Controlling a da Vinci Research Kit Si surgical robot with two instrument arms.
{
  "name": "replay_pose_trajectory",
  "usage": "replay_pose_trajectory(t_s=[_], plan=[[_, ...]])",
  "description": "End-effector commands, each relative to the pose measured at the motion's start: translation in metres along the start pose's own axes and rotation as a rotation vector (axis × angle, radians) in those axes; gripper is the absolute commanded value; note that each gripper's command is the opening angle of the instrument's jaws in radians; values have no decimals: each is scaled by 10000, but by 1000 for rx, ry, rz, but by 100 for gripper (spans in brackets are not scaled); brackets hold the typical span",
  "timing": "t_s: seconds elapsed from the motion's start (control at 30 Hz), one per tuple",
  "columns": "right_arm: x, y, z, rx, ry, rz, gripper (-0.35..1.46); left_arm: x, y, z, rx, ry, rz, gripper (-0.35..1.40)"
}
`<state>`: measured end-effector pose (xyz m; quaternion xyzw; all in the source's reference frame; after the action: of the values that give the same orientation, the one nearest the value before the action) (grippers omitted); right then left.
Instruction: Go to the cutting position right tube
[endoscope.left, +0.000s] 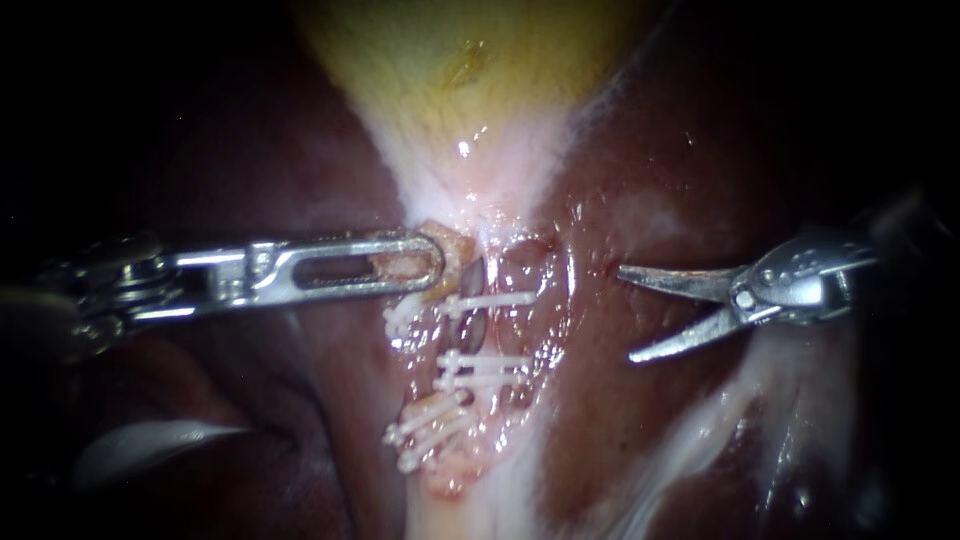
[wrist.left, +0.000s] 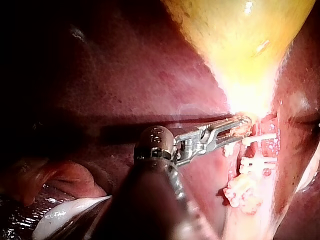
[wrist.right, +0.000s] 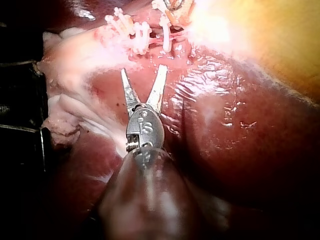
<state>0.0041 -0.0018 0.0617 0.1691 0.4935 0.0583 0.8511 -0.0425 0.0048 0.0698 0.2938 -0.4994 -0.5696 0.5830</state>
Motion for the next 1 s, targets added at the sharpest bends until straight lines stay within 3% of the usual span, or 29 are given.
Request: replay_pose_trajectory(t_s=[0.03,0.2,0.33,0.6,0.83,1.0], plan=[[0,0,0,0,0,1,140,0,0,-1,1,0,0,-35],[0,0,0,-1,0,1,141,-7,-4,-9,5,6,-4,-35],[1,0,0,-1,0,1,141,-25,-17,-25,6,12,-16,-35],[2,0,1,-1,0,2,141,-54,-39,-53,18,-35,-25,-35],[5,-2,8,10,3,-4,141,-56,-39,-59,16,-39,-27,-35],[1,-6,21,43,-3,56,141,-56,-40,-59,16,-40,-27,-35]])
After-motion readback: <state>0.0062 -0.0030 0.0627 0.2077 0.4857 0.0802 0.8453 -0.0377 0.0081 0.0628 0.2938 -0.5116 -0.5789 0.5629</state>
